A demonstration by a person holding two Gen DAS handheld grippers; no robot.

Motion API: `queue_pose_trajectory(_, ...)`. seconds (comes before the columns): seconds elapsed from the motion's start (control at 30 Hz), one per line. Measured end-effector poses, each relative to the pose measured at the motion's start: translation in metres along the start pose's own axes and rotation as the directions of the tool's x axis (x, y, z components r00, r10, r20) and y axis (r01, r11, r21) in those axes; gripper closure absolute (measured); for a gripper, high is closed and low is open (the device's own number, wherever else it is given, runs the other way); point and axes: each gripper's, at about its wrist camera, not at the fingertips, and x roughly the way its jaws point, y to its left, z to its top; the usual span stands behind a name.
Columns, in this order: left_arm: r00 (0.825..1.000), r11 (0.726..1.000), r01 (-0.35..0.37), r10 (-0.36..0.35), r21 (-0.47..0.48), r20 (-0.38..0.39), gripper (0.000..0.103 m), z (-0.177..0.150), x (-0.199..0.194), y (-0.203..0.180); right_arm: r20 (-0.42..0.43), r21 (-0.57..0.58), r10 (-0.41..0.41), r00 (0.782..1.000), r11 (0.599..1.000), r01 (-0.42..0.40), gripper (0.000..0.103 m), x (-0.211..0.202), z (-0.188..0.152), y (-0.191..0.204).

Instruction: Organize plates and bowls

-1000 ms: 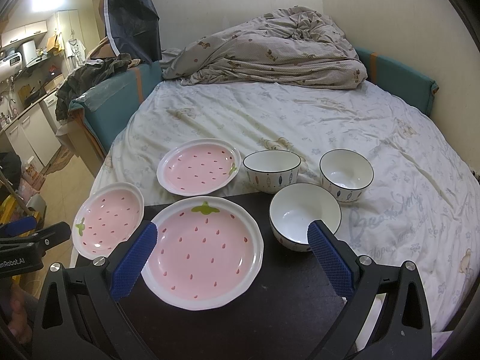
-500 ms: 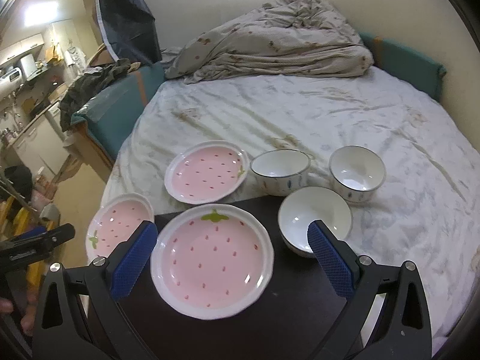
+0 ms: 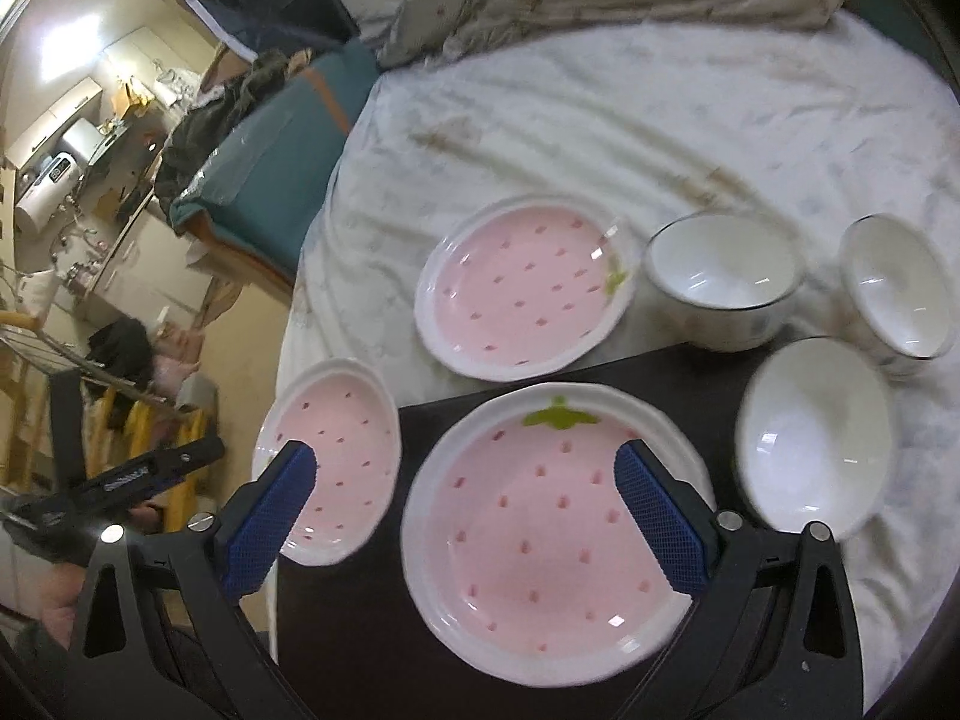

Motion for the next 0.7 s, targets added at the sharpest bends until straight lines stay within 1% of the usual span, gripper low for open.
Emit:
queue_pose_trajectory(0.03, 1.0, 1.0, 0.007, -0.007, -0.015, -0.011, 0.001, 0.002, 0.006, 0.007, -0.014, 0.001, 0.022, 1.0, 1.0, -0.022, 0.009, 0.008, 0.001, 0.001)
queue_pose_trajectory(0.07, 1.0, 0.999, 0.016, -0.017, -0.031, -0.024, 0.004, 0.003, 0.01, 0.011, -0.032, 0.004, 0.049, 0.998, 0.999, -0.049, 0.01, 0.018, 0.004, 0.004)
queue_pose_trajectory(0.1, 0.998, 0.998, 0.042, -0.044, -0.052, -0.045, 0.01, 0.004, 0.015, 0.017, -0.059, 0.007, 0.088, 0.994, 0.996, -0.088, 0.013, 0.032, 0.008, 0.007)
queue_pose_trajectory(0.17, 0.994, 0.995, 0.071, -0.076, -0.066, -0.078, 0.016, 0.007, 0.025, 0.021, -0.102, 0.019, 0.134, 0.986, 0.991, -0.133, 0.018, 0.052, 0.01, 0.012)
queue_pose_trajectory(0.2, 0.992, 0.994, 0.08, -0.086, -0.071, -0.088, 0.02, 0.009, 0.031, 0.023, -0.137, 0.029, 0.157, 0.978, 0.988, -0.154, 0.023, 0.069, 0.012, 0.015)
queue_pose_trajectory(0.23, 0.992, 0.993, 0.086, -0.093, -0.077, -0.091, 0.022, 0.011, 0.036, 0.025, -0.154, 0.034, 0.173, 0.973, 0.985, -0.17, 0.029, 0.078, 0.013, 0.016)
queue_pose_trajectory(0.27, 0.991, 0.993, 0.087, -0.095, -0.084, -0.095, 0.026, 0.012, 0.04, 0.028, -0.171, 0.036, 0.187, 0.967, 0.982, -0.183, 0.031, 0.089, 0.013, 0.018)
queue_pose_trajectory(0.33, 0.987, 0.99, 0.101, -0.113, -0.102, -0.113, 0.03, 0.012, 0.049, 0.033, -0.209, 0.03, 0.188, 0.96, 0.982, -0.186, 0.037, 0.109, 0.013, 0.022)
queue_pose_trajectory(0.47, 0.98, 0.988, 0.121, -0.135, -0.099, -0.147, 0.05, 0.01, 0.062, 0.037, -0.238, 0.012, 0.193, 0.952, 0.981, -0.195, 0.039, 0.131, 0.012, 0.028)
queue_pose_trajectory(0.5, 0.978, 0.987, 0.124, -0.139, -0.101, -0.153, 0.052, 0.009, 0.064, 0.037, -0.249, 0.009, 0.19, 0.95, 0.981, -0.194, 0.041, 0.137, 0.013, 0.03)
queue_pose_trajectory(0.53, 0.978, 0.987, 0.125, -0.141, -0.105, -0.155, 0.053, 0.009, 0.066, 0.039, -0.254, 0.007, 0.188, 0.949, 0.981, -0.192, 0.045, 0.14, 0.012, 0.03)
queue_pose_trajectory(0.57, 0.977, 0.986, 0.129, -0.145, -0.11, -0.159, 0.059, 0.009, 0.068, 0.04, -0.261, 0.005, 0.177, 0.949, 0.983, -0.182, 0.047, 0.144, 0.013, 0.03)
queue_pose_trajectory(0.6, 0.975, 0.985, 0.133, -0.15, -0.114, -0.164, 0.065, 0.009, 0.07, 0.04, -0.258, 0.004, 0.16, 0.953, 0.986, -0.164, 0.053, 0.143, 0.012, 0.028)
queue_pose_trajectory(0.63, 0.972, 0.984, 0.137, -0.155, -0.115, -0.175, 0.067, 0.008, 0.072, 0.04, -0.252, 0.011, 0.14, 0.958, 0.99, -0.141, 0.061, 0.144, 0.012, 0.024)
queue_pose_trajectory(0.7, 0.974, 0.985, 0.132, -0.149, -0.109, -0.172, 0.069, 0.009, 0.074, 0.04, -0.268, 0.038, 0.141, 0.953, 0.99, -0.136, 0.063, 0.15, 0.011, 0.017)
